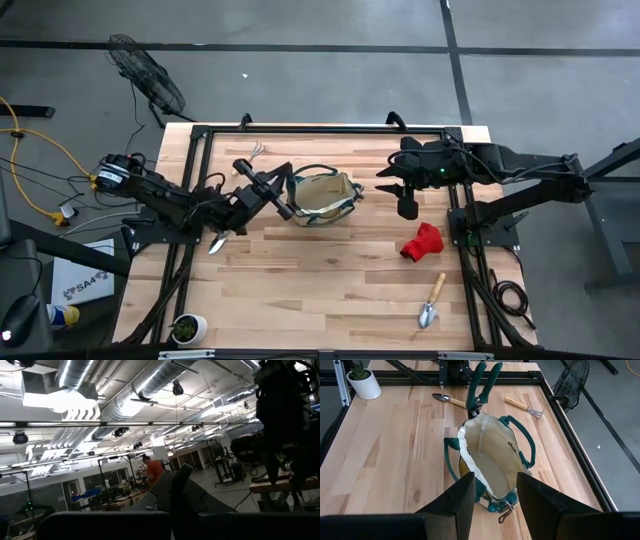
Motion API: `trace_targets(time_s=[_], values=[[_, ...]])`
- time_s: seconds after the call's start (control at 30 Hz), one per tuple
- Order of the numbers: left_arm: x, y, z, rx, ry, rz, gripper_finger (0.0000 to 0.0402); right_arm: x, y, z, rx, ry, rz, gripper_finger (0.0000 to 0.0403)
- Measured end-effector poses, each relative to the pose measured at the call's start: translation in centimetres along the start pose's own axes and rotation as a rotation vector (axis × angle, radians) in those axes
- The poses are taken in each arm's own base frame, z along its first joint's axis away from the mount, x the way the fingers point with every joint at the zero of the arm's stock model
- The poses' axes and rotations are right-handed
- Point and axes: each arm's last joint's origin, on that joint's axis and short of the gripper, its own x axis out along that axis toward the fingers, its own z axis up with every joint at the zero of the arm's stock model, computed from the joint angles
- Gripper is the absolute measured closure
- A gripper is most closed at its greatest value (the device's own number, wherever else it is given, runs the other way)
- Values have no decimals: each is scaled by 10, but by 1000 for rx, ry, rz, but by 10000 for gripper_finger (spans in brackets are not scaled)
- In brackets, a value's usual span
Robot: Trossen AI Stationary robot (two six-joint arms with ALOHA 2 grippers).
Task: Pick & Place Garden tools in Gardening bag
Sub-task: Put the shear scissors into the gardening bag
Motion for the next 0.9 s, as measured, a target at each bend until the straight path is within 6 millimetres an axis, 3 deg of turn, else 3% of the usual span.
trace_targets(time_s=[0.9], values=[[1,3,4,-4,-19,-6,402,0,0,0,0,-1,-4,264]])
